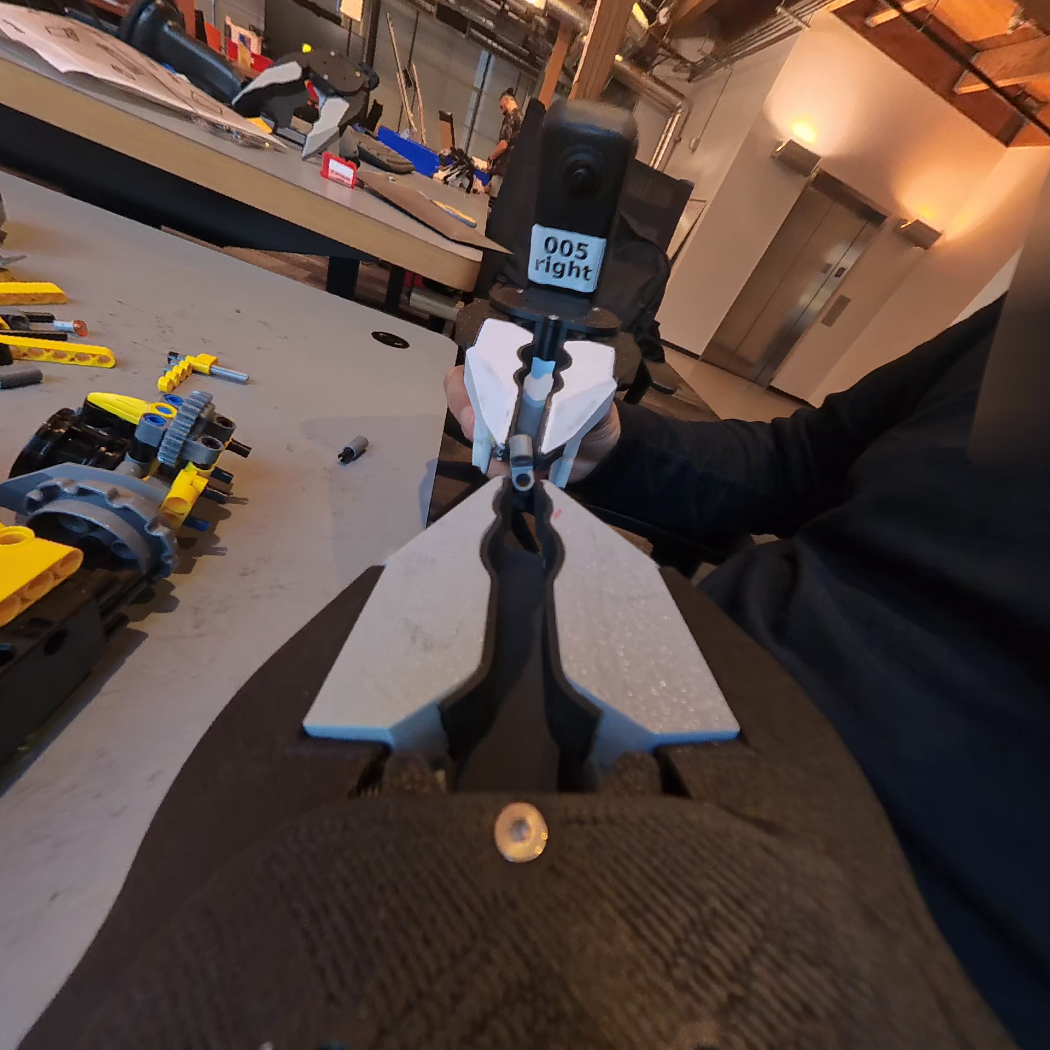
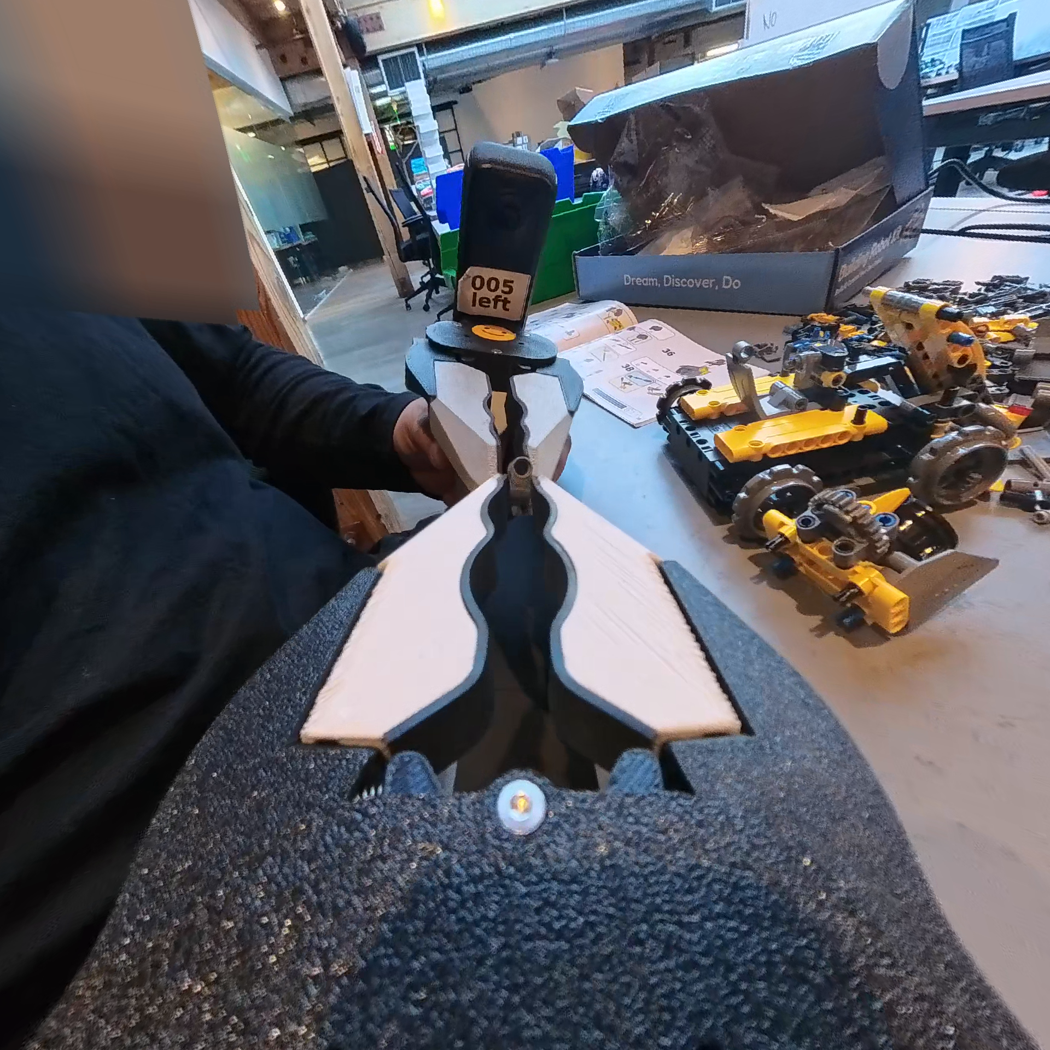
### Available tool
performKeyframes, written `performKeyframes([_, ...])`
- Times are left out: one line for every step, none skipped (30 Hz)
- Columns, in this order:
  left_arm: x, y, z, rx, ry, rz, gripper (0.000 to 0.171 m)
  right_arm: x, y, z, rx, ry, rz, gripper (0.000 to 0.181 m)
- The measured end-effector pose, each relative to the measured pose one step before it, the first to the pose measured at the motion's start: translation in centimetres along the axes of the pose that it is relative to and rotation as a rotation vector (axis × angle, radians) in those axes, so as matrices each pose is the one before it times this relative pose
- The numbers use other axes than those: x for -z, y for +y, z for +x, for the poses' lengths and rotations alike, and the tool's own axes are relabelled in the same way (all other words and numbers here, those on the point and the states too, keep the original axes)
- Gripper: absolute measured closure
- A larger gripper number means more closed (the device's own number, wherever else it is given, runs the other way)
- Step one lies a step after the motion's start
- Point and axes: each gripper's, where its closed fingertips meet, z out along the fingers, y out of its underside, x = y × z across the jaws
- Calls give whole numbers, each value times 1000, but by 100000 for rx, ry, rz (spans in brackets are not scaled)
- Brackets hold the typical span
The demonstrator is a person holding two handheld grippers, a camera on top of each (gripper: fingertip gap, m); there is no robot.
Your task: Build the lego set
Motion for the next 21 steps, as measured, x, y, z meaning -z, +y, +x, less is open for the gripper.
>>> performKeyframes([-100,132,-91,-168,-898,-646,165,-25,40,-11,516,384,-467,174])
performKeyframes([-80,131,-127,-230,-1152,-709,165,-46,111,84,450,560,-825,174])
performKeyframes([-42,132,-166,-156,-1316,-768,165,-35,158,134,681,871,-1247,174])
performKeyframes([-10,130,-194,16,-1323,-774,165,-52,168,134,951,1130,-1429,174])
performKeyframes([-21,105,-186,211,-1188,-671,165,-42,146,151,1189,1313,-1401,174])
performKeyframes([-28,99,-174,450,-1013,-641,165,-21,130,125,1515,1385,-1378,175])
performKeyframes([-28,110,-158,741,-916,-782,165,-17,152,114,1883,1371,-1466,174])
performKeyframes([-67,157,-197,973,-1151,-1106,165,-1,190,129,2125,1630,-1850,174])
performKeyframes([-54,180,-244,1041,-1436,-1423,165,11,180,183,1967,2012,-1920,174])
performKeyframes([-35,172,-172,476,-877,-1338,163,17,104,192,1622,1907,-1627,175])
performKeyframes([-18,97,-135,151,-834,-899,162,32,71,177,1363,1580,-1308,175])
performKeyframes([-13,69,-199,22,-1245,-667,162,44,76,197,1263,1569,-1104,174])
performKeyframes([-18,97,-201,-81,-1374,-917,160,70,115,256,1228,1533,-979,175])
performKeyframes([-36,136,-173,-395,-1100,-1160,160,-1,186,228,1035,1099,-1135,174])
performKeyframes([-27,152,-164,-513,-1071,-1330,160,16,229,217,1101,1427,-1552,175])
performKeyframes([-16,180,-235,-914,-1556,-1954,159,24,300,340,1580,2299,-2191,175])
performKeyframes([57,197,-335,-1485,-2207,-2442,158,61,354,366,1918,2410,-2810,175])
performKeyframes([124,145,-316,-1720,-2044,-2396,158,116,440,413,2206,2117,-3336,175])
performKeyframes([168,-53,-158,-826,-916,-1288,158,65,400,266,2537,1918,-3440,175])
performKeyframes([148,-201,-6,142,485,-260,157,43,363,207,2745,1720,-3468,175])
performKeyframes([122,-181,-128,511,-99,-337,156,-5,347,123,2713,1450,-3331,175])
